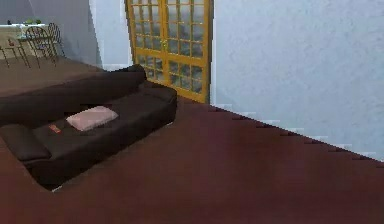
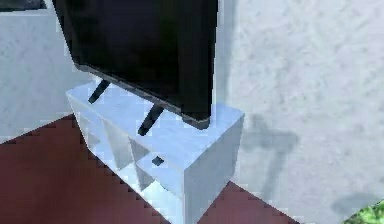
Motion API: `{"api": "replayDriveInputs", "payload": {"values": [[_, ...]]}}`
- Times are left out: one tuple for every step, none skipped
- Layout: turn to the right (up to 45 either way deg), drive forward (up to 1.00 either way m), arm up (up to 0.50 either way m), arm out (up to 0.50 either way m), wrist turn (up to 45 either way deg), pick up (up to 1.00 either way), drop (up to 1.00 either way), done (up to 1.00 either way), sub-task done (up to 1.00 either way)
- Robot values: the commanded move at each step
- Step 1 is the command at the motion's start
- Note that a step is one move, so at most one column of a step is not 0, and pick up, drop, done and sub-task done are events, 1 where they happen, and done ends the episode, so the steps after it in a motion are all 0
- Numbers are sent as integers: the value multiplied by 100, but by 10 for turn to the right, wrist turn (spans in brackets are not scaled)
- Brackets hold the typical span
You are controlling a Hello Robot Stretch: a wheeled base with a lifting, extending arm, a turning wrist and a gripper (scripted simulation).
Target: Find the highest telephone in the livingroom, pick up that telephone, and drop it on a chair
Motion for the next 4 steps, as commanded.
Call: {"api": "replayDriveInputs", "payload": {"values": [[0, 5, 0, 0, 0, 0, 0, 0, 0], [-450, 0, 0, 0, 0, 0, 0, 0, 0], [-390, 0, 0, 0, 0, 0, 0, 0, 0], [0, 85, 0, 0, 0, 0, 0, 0, 0]]}}
